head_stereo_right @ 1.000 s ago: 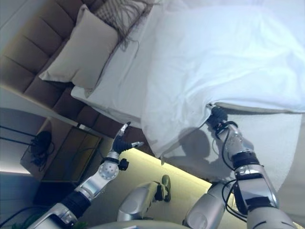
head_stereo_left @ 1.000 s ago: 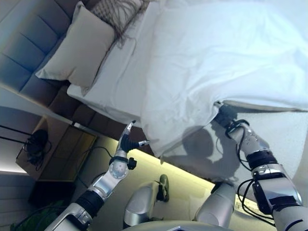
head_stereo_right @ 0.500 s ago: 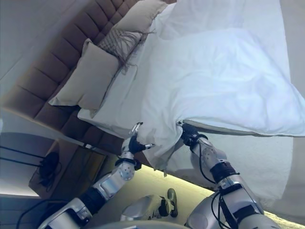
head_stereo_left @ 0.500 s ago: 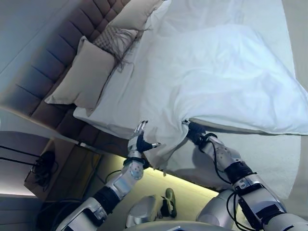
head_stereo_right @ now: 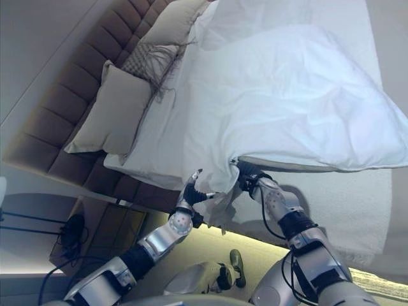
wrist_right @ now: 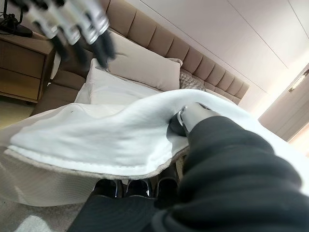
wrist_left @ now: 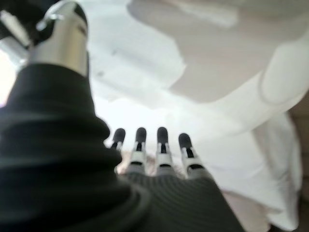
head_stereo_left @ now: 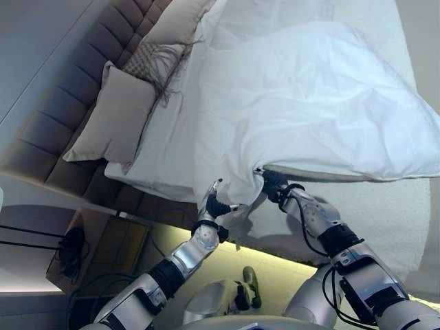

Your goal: Make the bed neatly

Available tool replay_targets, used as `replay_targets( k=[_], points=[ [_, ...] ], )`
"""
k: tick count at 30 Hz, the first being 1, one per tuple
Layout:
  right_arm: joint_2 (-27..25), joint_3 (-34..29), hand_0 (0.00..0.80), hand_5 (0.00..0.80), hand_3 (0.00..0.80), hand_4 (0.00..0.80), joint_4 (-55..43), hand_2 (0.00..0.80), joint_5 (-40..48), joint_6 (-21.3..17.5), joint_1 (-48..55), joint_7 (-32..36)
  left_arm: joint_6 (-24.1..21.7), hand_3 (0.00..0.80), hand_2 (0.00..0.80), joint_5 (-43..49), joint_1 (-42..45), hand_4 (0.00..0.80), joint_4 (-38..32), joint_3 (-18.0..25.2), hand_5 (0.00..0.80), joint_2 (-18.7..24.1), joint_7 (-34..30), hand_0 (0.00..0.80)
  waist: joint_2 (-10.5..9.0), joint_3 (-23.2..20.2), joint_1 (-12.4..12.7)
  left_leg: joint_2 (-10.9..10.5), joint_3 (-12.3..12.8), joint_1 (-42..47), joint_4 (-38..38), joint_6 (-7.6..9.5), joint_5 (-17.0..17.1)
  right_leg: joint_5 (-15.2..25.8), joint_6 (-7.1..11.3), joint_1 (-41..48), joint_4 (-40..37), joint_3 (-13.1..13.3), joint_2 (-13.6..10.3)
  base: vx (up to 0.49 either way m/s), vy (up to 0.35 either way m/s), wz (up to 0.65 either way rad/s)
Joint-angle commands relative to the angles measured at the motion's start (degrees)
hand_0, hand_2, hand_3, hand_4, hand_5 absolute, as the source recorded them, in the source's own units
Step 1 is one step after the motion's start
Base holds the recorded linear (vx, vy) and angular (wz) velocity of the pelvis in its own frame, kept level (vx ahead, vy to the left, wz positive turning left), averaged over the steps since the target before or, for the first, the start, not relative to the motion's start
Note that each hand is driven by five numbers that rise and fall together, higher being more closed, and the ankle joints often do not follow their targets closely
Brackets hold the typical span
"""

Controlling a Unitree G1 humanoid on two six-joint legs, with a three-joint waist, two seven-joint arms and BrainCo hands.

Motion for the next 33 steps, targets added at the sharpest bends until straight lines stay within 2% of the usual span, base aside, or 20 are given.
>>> replay_targets(
  k=[1,6,10,20,27,33],
  points=[
    [4.4,-0.1,0.800,0.800,0.800,0.800,-6.6,0.800,-0.3,0.1,-11.7,1.0,-2.9,0.000,0.000,-0.9,-2.7,0.000,-1.4,0.3,0.000,-1.1,0.0,0.000,-0.08,2.9,-0.1,4.9,-4.9,-3.3,5.6,0.01,2.3,23.1,3.85,7.1,-23.5,-1.6,-2.1,0.008,0.015,-0.07],
    [4.4,0.4,0.800,0.800,0.800,0.800,-7.9,0.800,1.8,-0.6,-11.9,0.0,-3.4,0.000,0.000,4.6,-2.8,0.000,-0.3,-0.1,0.000,-0.1,3.1,0.000,-1.22,3.3,0.3,5.6,-4.8,-4.3,5.8,-0.28,2.6,23.6,3.86,6.7,-23.6,-2.0,-2.0,0.022,-0.057,-0.04],
    [5.1,1.9,0.800,0.800,0.800,0.800,-8.0,0.800,2.7,-1.7,-13.1,-0.1,-3.5,0.000,0.000,2.9,-4.4,0.000,0.7,0.0,0.000,-0.2,6.1,0.000,-2.48,3.8,0.6,6.5,-4.6,-4.8,5.8,-0.52,2.5,23.9,4.21,6.3,-24.1,-2.2,-1.6,0.007,-0.110,-0.02],
    [7.1,4.2,0.800,0.800,0.800,0.800,-9.3,0.800,4.6,-5.1,-12.8,-0.6,-6.4,0.000,0.000,0.6,-5.0,0.000,1.4,1.5,0.000,-0.6,13.3,0.000,-4.12,4.7,1.8,6.9,-5.6,-5.6,6.4,-0.29,2.9,24.2,4.11,7.6,-25.0,-3.4,-0.9,0.003,-0.077,-0.07],
    [9.3,5.6,0.800,0.800,0.800,0.800,-12.2,0.800,6.0,-7.9,-9.7,0.1,-2.7,0.000,0.000,3.1,-6.4,0.000,0.5,1.5,0.000,0.2,15.1,0.000,-5.71,3.8,2.1,7.4,-5.6,-3.9,6.3,0.00,2.8,23.7,4.14,11.5,-25.3,-5.7,-1.2,0.049,-0.049,0.03],
    [11.0,7.4,0.800,0.800,0.800,0.800,-16.9,0.800,8.0,-9.4,-2.1,0.7,-0.2,0.000,0.000,5.4,-5.5,0.000,-1.0,1.8,0.000,0.4,17.4,0.000,-7.10,2.3,2.1,6.9,-6.1,-1.1,5.2,0.35,2.5,23.2,4.46,15.8,-26.6,-7.6,-1.1,0.067,-0.032,0.06]
  ],
)
